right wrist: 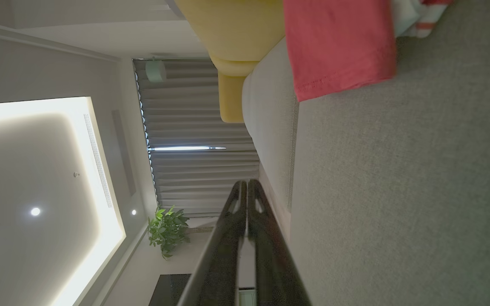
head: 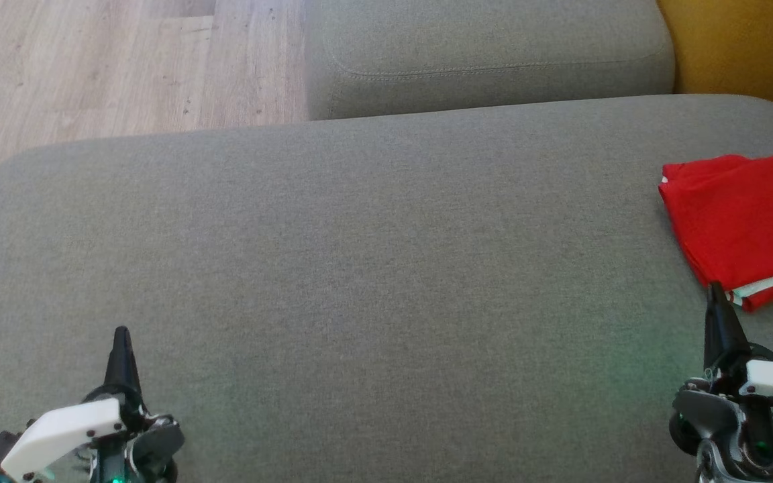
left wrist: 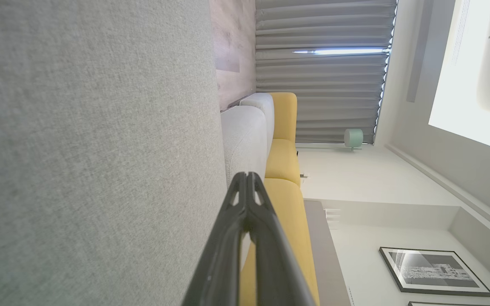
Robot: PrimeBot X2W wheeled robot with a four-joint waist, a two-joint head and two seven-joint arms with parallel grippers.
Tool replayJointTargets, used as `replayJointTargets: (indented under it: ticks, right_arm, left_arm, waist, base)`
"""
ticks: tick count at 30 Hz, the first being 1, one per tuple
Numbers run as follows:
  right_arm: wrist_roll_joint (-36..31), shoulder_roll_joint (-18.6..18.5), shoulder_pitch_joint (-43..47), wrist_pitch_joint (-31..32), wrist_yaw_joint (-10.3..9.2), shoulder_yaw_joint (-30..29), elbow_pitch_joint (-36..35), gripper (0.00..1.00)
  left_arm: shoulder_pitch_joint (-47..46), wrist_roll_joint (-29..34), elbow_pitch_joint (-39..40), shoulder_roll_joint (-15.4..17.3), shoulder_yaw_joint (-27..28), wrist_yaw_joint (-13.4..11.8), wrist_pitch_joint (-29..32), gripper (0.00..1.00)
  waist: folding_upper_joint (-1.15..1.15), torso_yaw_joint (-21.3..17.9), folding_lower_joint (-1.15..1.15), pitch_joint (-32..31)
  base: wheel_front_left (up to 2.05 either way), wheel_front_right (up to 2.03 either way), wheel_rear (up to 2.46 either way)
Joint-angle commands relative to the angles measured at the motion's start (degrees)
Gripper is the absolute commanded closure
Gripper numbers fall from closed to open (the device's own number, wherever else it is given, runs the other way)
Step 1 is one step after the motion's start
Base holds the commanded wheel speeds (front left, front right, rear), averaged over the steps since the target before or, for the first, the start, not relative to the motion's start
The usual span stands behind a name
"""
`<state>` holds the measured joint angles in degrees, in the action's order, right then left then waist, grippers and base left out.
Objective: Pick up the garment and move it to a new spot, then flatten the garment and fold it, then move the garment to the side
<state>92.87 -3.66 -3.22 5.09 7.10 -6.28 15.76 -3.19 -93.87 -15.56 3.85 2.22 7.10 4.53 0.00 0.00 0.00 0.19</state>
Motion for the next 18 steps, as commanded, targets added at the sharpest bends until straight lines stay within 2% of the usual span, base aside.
replayJointTargets:
  ticks: [1, 18]
  right_arm:
    - [0.25, -0.06, -2.86, 0.47, 0.39, 0.92, -1.80, 1.00]
    - [0.06, 0.10, -2.88, 0.65, 0.39, 0.68, -1.79, 1.00]
  left_arm:
    - [-2.84, 0.09, 1.61, 0.43, 2.35, 0.38, 0.40, 1.00]
    - [-2.86, 0.38, 1.59, 0.18, 2.70, 0.38, 0.68, 1.00]
  waist:
    - [0.00, 0.00, 0.00, -0.01]
    - [0.00, 0.00, 0.00, -0.01]
  base:
    - [0.00, 0.00, 0.00]
    - [0.00, 0.00, 0.00]
